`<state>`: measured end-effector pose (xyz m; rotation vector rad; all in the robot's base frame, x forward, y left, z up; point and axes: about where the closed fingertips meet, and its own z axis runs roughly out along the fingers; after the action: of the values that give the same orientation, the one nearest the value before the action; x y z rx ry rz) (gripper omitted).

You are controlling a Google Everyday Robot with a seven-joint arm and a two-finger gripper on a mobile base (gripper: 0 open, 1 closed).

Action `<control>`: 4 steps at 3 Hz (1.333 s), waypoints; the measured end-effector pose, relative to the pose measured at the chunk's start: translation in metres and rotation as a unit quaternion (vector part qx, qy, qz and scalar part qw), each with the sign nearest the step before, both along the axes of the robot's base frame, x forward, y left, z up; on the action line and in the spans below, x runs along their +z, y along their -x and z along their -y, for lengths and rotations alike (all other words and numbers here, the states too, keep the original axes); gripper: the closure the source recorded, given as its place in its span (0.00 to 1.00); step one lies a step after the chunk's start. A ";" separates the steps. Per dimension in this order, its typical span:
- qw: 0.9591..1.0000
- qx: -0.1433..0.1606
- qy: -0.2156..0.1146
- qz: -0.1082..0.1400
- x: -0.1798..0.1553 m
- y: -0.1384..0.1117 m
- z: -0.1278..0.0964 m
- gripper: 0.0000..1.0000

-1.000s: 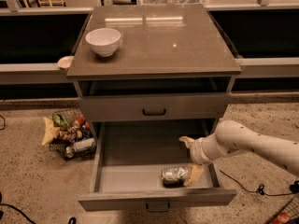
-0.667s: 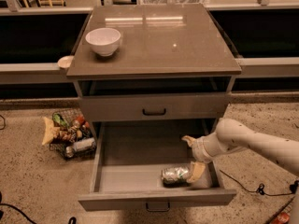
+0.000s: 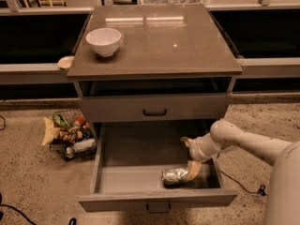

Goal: Pick 7up can from middle drawer and place on counter

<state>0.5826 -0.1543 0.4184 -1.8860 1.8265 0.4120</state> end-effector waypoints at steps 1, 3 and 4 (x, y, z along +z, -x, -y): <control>1.000 0.002 0.004 0.001 -0.023 -0.005 -0.015 0.00; 1.000 0.001 0.017 -0.009 -0.049 0.007 -0.035 0.00; 1.000 -0.005 0.023 -0.009 -0.050 0.015 -0.041 0.26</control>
Offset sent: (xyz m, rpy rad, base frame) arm -0.0021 0.0412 -0.0520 -0.0502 0.0025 0.0050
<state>0.5679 -0.1137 0.3684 -1.9091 1.8708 0.3879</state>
